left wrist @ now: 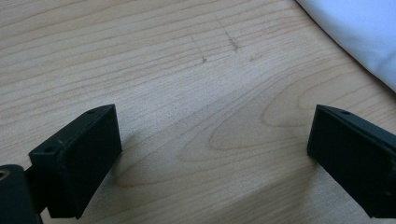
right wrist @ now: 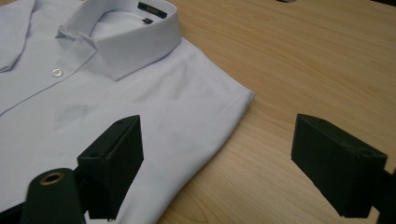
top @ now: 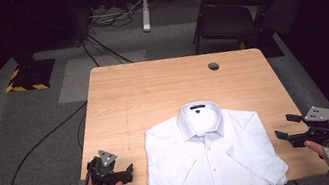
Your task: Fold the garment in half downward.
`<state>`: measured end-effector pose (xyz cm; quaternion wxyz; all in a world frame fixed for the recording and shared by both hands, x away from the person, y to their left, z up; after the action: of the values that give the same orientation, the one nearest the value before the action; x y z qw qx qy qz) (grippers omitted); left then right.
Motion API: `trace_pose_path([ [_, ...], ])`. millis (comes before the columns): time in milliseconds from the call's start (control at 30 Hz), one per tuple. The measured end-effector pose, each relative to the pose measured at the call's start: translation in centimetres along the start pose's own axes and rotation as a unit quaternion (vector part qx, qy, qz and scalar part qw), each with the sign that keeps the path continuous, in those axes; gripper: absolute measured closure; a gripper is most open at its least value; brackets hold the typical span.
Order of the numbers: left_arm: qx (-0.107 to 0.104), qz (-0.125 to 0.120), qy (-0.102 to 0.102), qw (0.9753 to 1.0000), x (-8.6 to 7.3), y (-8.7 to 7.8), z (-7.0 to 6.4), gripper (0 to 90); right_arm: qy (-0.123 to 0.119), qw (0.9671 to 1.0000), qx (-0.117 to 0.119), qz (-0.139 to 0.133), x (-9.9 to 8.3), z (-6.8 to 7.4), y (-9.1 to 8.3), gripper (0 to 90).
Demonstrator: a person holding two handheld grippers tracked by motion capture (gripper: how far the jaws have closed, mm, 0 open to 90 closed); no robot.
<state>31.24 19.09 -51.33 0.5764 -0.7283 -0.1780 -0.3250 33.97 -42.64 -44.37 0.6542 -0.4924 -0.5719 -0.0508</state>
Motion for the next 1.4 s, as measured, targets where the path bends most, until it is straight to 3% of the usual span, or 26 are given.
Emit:
trace_pose_path([
  [633,0.000,0.000,0.000,1.0000,0.0,0.0,0.0,3.0,0.017,0.9980,-0.026,0.055,-3.9,-1.6,1.5,15.9],
  [900,0.000,0.000,0.000,1.0000,0.0,0.0,0.0,3.0,0.043,0.9949,-0.035,0.085,-5.4,-2.0,2.3,15.9],
  [1000,0.000,0.000,0.000,1.0000,0.0,0.0,0.0,3.0,0.048,0.9923,-0.052,0.101,-6.0,-1.8,2.6,14.4],
  [1133,0.000,0.000,0.000,1.0000,0.0,0.0,0.0,3.0,0.073,0.9921,-0.061,0.082,-6.6,-1.7,2.9,8.2],
  [1400,-0.004,0.005,0.005,1.0000,0.1,0.1,0.0,0.6,0.061,0.9936,-0.044,0.084,-6.6,-1.7,3.1,1.8],
])
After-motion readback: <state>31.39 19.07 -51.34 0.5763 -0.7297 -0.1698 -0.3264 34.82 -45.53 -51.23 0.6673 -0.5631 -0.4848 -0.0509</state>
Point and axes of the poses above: each handheld gripper's, and its own axes: y roughly forward along the jaws, x roughly out of its top, z roughly to its left, the point moved 1 cm from there along y, roughly forward along the jaws, and after that the axes turned 9 degrees about -y, right-handed, at the moved point
